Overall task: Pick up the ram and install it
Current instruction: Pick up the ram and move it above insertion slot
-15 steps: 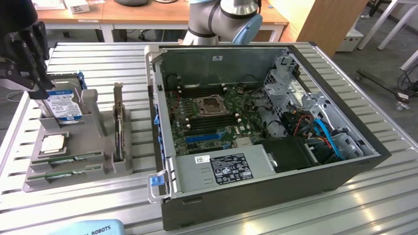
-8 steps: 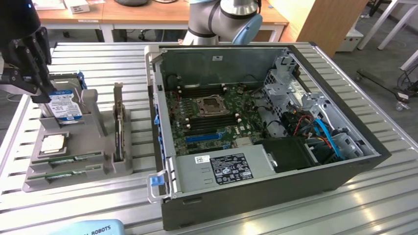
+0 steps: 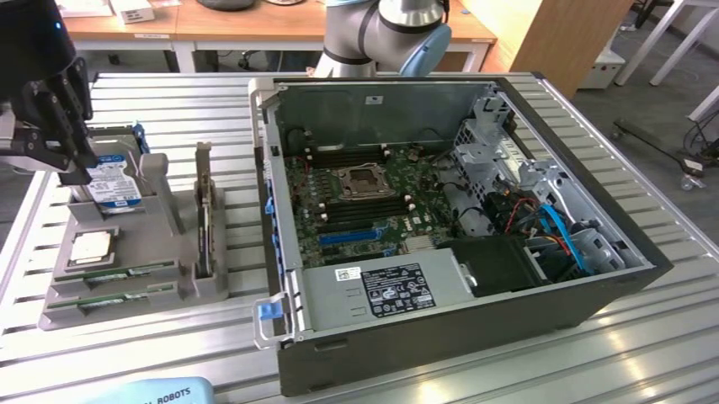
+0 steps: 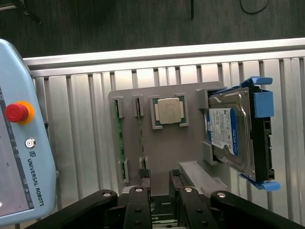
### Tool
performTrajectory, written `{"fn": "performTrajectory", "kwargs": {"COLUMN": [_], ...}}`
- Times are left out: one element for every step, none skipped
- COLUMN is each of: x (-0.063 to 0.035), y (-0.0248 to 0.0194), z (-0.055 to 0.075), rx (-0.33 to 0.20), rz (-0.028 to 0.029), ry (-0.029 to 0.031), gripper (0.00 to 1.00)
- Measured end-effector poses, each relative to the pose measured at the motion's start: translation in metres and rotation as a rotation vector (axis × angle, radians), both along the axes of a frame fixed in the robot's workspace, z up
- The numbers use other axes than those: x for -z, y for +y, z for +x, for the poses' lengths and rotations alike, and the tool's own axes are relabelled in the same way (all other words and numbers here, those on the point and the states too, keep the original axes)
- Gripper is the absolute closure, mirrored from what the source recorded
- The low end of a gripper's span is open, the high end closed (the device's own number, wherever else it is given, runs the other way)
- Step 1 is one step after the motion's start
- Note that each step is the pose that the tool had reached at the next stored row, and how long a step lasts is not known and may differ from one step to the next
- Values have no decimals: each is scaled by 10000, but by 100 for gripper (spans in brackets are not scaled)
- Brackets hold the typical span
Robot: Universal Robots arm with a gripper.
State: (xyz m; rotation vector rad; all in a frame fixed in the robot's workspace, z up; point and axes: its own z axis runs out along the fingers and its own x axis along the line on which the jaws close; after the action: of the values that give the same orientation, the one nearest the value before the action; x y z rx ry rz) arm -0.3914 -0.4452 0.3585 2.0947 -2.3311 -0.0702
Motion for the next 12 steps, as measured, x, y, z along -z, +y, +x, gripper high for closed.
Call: {"fn": "performTrajectory", "kwargs": {"x": [12, 25, 38, 51, 64, 77, 90, 103, 115, 127, 140, 153], "y": [0, 0, 0, 0, 0, 0, 0, 0, 0, 0, 0, 0], "z": [0, 0, 0, -1, -1, -1, -1, -1, -1, -1, -1, -1], "rx": [0, 0, 0, 0, 0, 0, -1, 0, 0, 0, 0, -1], "rz": [0, 0, 0, 0, -1, 0, 0, 0, 0, 0, 0, 1], "ry": [1, 0, 1, 0, 1, 0, 1, 0, 0, 1, 0, 0], "gripper": [71, 71, 71, 71, 71, 71, 71, 71, 71, 71, 71, 71]}}
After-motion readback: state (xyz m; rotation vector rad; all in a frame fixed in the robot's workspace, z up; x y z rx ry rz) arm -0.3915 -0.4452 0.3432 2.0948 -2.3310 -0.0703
